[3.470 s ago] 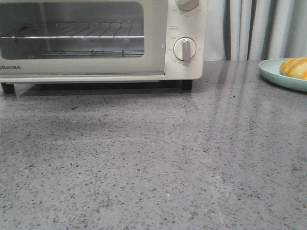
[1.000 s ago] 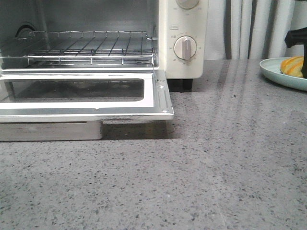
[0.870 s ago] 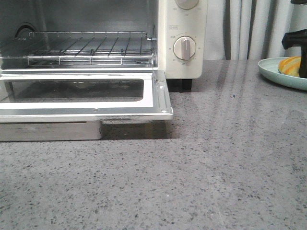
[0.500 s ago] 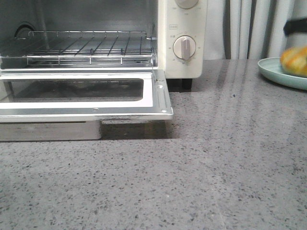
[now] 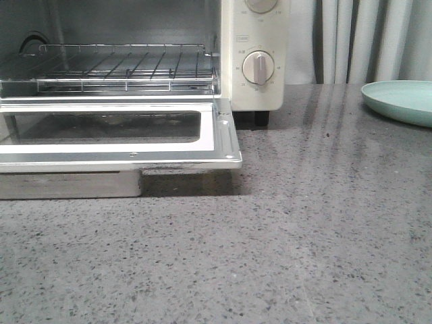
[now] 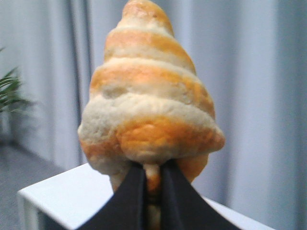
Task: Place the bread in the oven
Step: 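Carry the croissant with the right gripper into the oven, then lower the croissant onto the wire rack and open the right gripper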
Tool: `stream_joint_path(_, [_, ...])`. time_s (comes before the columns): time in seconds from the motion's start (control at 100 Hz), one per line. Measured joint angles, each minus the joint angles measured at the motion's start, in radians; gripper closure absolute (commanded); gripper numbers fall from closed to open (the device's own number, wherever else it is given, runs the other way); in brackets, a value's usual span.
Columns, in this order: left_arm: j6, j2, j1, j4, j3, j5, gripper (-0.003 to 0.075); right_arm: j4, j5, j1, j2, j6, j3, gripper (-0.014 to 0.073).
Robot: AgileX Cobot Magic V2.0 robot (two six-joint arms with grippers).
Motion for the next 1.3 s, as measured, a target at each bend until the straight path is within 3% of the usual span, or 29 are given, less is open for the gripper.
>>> stream_joint_path(0.1, [0.0,0.0,0.0,-0.002,0.0,-0.013,0.0741,-0.071,0.048,0.121,0.076,0.0,-0.007,0.0662])
stream_joint_path(0.26, [0.0,0.0,0.0,-0.006,0.0,-0.015,0.0741,-0.093,0.133,0.176,0.225,0.0,-0.007,0.0662])
stream_joint_path(0.63, [0.0,0.0,0.0,-0.04,0.0,0.023,0.0741,-0.095,0.188,0.135,0.451,-0.002,-0.007,0.0662])
stream_joint_path(0.9, [0.0,0.0,0.0,-0.055,0.0,0.024,0.0741,-0.095,0.18,0.077,0.495,-0.001,-0.016,0.0662])
stream_joint_path(1.3, [0.0,0.0,-0.005,-0.059,0.0,0.026,0.0741,-0.093,0.221,0.064,0.583,0.001,-0.174,0.0662])
